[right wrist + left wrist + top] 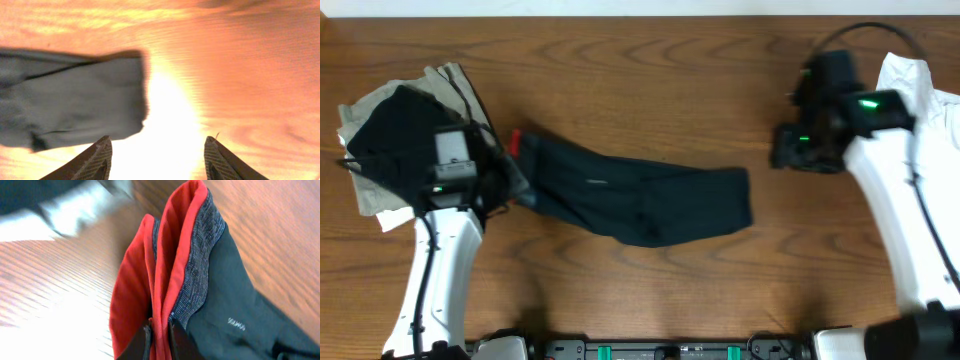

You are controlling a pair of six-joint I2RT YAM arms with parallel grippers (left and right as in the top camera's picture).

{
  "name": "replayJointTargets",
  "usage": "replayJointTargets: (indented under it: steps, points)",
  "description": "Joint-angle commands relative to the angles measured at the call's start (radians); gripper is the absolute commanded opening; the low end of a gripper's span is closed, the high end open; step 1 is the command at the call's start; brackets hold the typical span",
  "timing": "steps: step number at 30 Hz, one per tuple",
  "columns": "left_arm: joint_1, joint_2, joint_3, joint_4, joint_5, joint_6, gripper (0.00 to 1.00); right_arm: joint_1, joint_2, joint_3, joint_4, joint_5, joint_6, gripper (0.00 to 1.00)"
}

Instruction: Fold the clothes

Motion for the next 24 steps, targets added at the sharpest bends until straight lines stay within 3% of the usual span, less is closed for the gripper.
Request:
replayJointTargets:
  steps: [1, 7, 13, 19, 24]
  points:
    - [0.052, -0.009, 0.044, -0.005, -0.073, 0.047, 0.06, -0.080, -0.040, 0.008, -0.035, 0.014, -0.047, 0.57]
    - [0.071, -0.009, 0.052, -0.021, -0.060, 0.050, 0.06, -0.175, -0.057, 0.006, -0.085, 0.010, -0.077, 0.57]
    - [0.071, -0.009, 0.052, -0.026, -0.015, 0.054, 0.06, -0.179, -0.057, 0.006, -0.085, 0.007, -0.077, 0.57]
    - [0.034, -0.011, 0.062, 0.027, 0.150, 0.167, 0.06, -0.177, -0.057, 0.006, -0.086, 0.006, -0.077, 0.57]
    - [-0.052, -0.011, 0.131, 0.014, 0.164, 0.233, 0.06, -0.177, -0.056, 0.005, -0.089, 0.006, -0.077, 0.57]
